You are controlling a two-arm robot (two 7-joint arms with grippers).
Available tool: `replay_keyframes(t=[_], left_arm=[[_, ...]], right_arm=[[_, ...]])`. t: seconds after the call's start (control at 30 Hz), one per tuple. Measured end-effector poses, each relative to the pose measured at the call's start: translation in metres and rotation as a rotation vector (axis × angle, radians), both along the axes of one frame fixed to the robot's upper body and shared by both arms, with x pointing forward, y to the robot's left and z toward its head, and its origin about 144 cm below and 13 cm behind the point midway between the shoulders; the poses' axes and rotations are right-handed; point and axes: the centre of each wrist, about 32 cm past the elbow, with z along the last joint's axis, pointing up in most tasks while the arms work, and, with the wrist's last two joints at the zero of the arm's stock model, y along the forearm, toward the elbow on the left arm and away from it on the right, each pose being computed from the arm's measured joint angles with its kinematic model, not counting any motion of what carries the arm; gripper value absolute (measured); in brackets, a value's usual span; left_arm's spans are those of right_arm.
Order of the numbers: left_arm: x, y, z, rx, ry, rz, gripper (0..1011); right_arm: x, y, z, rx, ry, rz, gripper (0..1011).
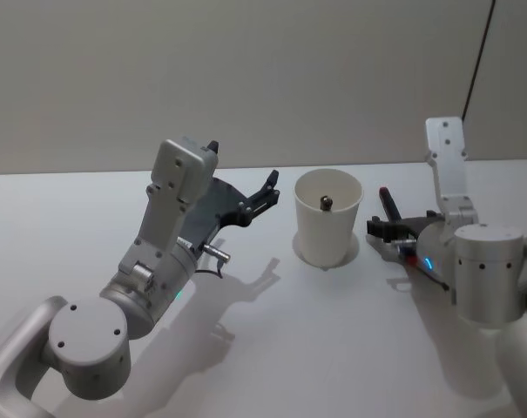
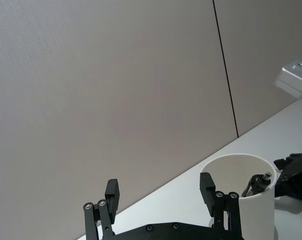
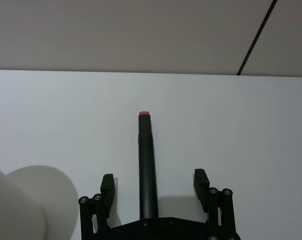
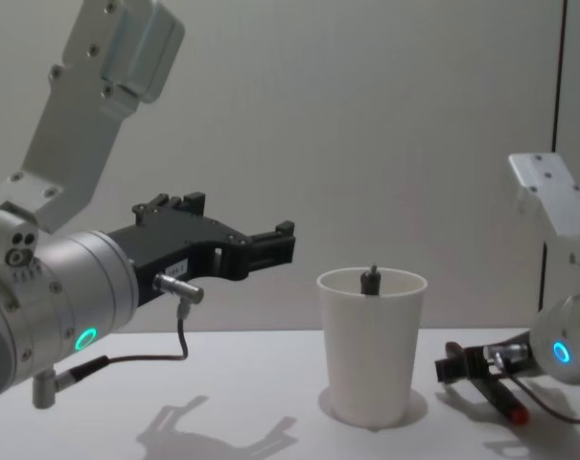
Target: Place the pen into the pen holder.
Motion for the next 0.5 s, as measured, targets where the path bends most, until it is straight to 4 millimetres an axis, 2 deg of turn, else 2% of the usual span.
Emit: replay_keyframes(t=[0.5], left_arm=[[0.0000, 0.0000, 0.0000, 0.000, 0.000, 0.000, 1001]], right_arm=[[0.0062, 0.0026, -0.0093, 0.002, 0.011, 0.002, 1001]])
